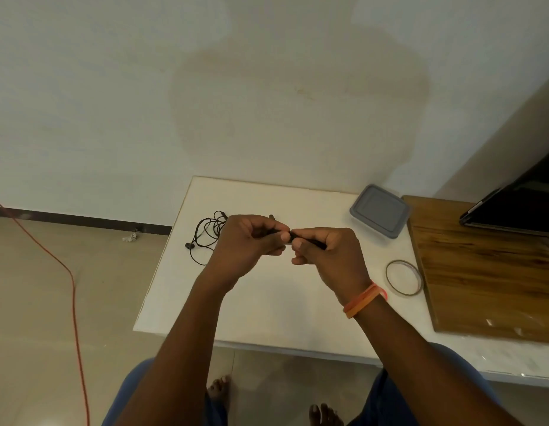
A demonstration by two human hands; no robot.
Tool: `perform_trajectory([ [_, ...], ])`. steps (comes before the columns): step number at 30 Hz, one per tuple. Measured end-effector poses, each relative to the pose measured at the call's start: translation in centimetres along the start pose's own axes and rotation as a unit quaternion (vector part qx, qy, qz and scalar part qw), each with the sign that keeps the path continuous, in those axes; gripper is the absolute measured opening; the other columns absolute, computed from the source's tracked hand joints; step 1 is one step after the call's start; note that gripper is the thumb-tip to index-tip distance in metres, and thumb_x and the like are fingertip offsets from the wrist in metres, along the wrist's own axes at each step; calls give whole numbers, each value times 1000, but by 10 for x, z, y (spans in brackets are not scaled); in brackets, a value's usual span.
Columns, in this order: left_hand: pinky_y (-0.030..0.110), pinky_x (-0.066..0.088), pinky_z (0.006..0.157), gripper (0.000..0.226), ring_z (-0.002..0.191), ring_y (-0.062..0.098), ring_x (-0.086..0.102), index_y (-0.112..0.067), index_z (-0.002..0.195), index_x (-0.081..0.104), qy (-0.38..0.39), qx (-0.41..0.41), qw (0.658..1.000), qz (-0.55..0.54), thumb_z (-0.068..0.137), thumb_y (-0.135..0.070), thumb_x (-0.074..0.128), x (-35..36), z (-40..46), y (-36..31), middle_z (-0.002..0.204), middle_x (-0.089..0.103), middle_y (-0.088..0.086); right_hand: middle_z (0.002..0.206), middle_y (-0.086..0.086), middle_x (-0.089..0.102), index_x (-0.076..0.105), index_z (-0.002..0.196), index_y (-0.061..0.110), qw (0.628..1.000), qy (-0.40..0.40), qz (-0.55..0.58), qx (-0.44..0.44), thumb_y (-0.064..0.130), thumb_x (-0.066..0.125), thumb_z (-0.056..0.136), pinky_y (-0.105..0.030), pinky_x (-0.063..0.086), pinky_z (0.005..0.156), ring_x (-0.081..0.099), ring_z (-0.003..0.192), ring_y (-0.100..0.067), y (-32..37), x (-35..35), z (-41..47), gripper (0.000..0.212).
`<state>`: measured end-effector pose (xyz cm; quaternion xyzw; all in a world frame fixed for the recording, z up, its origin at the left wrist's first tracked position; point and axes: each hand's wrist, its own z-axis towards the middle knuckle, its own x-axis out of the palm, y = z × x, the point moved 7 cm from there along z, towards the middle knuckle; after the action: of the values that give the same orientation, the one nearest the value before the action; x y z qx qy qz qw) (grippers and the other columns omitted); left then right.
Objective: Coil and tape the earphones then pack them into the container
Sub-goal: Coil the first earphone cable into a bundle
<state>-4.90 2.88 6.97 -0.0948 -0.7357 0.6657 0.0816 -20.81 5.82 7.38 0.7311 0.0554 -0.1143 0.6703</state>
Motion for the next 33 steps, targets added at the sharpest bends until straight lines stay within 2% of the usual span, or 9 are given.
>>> perform_trajectory([
  [2, 32, 58, 81, 15, 89, 12, 71, -17, 97, 77, -24, 54, 989, 137, 82, -12, 77, -2, 0, -2, 93, 77, 4, 81, -7, 75, 77, 100, 11, 999, -6, -34, 2, 4, 70, 85, -30, 61, 66, 72, 66, -18, -3, -2, 4, 17],
  [5, 40, 54, 92, 36, 112, 21, 65, -21, 116, 72, -6, 193, 896, 399, 80, -27, 73, 18, -5, -13, 124, 69, 7, 83, -11, 75, 76, 102, 7, 999, -16, -35, 17, 4, 70, 86, -30, 61, 68, 72, 65, -21, -7, -8, 9, 17],
  [7, 41, 57, 77, 37, 96, 33, 69, -13, 111, 72, 1, 267, 818, 509, 75, -19, 79, 38, -10, -15, 114, 72, 12, 83, -16, 74, 75, 102, 5, 1000, -8, -16, 23, 2, 69, 86, -30, 61, 67, 72, 70, -27, -6, -10, 11, 18],
  [9, 38, 54, 67, 35, 76, 32, 67, -6, 107, 70, -11, 306, 791, 529, 73, -7, 80, 48, -13, -14, 96, 74, 8, 84, -20, 72, 75, 102, 3, 999, 9, 20, 43, 1, 68, 86, -29, 60, 66, 70, 72, -30, -8, -11, 11, 17],
  [15, 35, 48, 67, 42, 68, 28, 56, 0, 120, 65, -32, 317, 800, 509, 79, 6, 66, 54, -9, -5, 87, 70, 8, 81, -11, 74, 76, 95, 8, 993, 51, 63, 88, 3, 67, 88, -23, 56, 63, 67, 64, -17, -13, -20, 9, 13],
  [21, 34, 40, 60, 20, 67, 21, 47, -14, 91, 66, 9, 228, 839, 494, 85, 4, 58, 56, 2, 14, 72, 60, 1, 80, -15, 73, 76, 95, 4, 990, 89, -74, 78, 11, 69, 88, -19, 55, 58, 66, 60, -14, -18, -19, 16, 12],
  [24, 35, 38, 55, 17, 63, 22, 49, -13, 78, 63, 12, 180, 861, 476, 86, 2, 59, 54, 8, 19, 65, 54, 3, 81, -17, 73, 76, 96, 3, 987, 98, -35, 123, 13, 70, 87, -22, 56, 59, 67, 62, -16, -25, -17, 13, 15],
  [29, 42, 48, 60, 16, 66, 25, 56, -10, 85, 68, 4, 144, 883, 446, 95, -12, 57, 49, 9, 22, 70, 62, 8, 77, -10, 72, 71, 109, 15, 992, 63, -92, 68, 12, 72, 85, -17, 54, 58, 65, 53, -7, -21, -12, 13, 24],
  [33, 16, 34, 56, 18, 60, 7, 48, -11, 90, 71, 19, 103, 922, 372, 98, -18, 57, 41, 7, 14, 62, 52, -7, 77, -8, 74, 75, 105, 16, 992, 36, -118, 25, 9, 74, 83, -16, 56, 60, 67, 56, -9, -13, -11, 14, 24],
])
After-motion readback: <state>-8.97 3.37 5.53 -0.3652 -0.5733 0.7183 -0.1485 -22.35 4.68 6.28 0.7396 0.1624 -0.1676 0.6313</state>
